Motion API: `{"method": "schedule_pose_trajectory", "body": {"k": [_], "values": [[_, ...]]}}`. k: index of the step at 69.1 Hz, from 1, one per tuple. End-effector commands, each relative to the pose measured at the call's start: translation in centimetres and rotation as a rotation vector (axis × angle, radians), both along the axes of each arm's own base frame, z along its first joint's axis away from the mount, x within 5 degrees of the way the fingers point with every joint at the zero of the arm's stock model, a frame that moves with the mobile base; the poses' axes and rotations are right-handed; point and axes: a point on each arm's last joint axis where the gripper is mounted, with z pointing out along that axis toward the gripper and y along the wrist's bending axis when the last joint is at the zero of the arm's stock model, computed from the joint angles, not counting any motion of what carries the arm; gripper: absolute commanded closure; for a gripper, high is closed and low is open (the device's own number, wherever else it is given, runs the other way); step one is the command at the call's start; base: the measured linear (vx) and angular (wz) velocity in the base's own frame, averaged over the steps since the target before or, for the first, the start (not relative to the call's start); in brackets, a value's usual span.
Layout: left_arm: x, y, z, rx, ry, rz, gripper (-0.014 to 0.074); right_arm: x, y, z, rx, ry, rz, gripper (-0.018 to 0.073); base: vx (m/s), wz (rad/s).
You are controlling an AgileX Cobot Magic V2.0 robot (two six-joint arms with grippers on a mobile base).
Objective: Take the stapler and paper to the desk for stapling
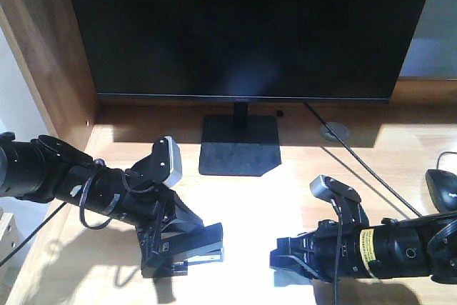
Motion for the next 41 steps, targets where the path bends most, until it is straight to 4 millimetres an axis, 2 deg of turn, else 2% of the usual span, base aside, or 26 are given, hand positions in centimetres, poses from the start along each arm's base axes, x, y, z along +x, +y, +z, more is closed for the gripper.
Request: {"method": "schedule_pose_trajectory", "body": {"k": [1,41], "values": [[0.13,-0.52,2.18,-0.075,-0.032,0.000,0.0603,0.33,0.51,1.58,0.076,-0.056,0.010,0.0562,0.00,0.00],[0.13,-0.52,2.18,-0.075,-0.032,0.000,0.0603,0.09,0.85,1.90,0.118,-0.067,0.054,0.0562,0.00,0.00]]}}
